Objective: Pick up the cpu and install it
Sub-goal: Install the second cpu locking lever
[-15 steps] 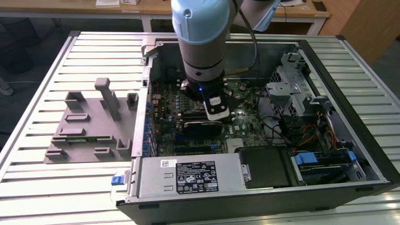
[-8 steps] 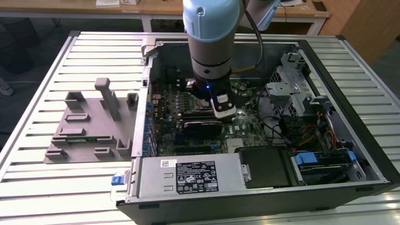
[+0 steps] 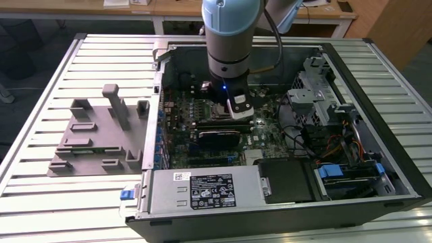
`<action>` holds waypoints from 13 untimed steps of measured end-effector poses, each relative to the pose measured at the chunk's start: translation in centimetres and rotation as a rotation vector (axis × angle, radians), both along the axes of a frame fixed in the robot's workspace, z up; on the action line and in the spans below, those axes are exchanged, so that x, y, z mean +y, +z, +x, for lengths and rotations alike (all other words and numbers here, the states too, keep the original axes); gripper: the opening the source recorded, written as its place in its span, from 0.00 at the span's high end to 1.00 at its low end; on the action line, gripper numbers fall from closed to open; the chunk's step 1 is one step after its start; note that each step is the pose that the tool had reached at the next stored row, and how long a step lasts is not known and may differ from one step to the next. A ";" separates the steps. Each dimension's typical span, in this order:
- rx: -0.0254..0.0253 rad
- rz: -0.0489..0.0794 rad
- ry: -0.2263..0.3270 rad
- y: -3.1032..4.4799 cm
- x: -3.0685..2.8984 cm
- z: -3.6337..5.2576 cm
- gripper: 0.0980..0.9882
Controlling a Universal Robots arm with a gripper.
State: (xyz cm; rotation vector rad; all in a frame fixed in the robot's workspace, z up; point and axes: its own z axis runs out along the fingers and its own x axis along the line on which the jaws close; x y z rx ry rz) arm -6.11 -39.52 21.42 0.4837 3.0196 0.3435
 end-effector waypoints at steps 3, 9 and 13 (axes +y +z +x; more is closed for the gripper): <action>0.0093 -0.017 0.000 -0.10 0.77 0.01 0.99; 0.0215 -0.058 0.000 -0.19 1.82 0.01 0.99; 0.0215 -0.059 0.000 -0.19 1.82 0.01 0.99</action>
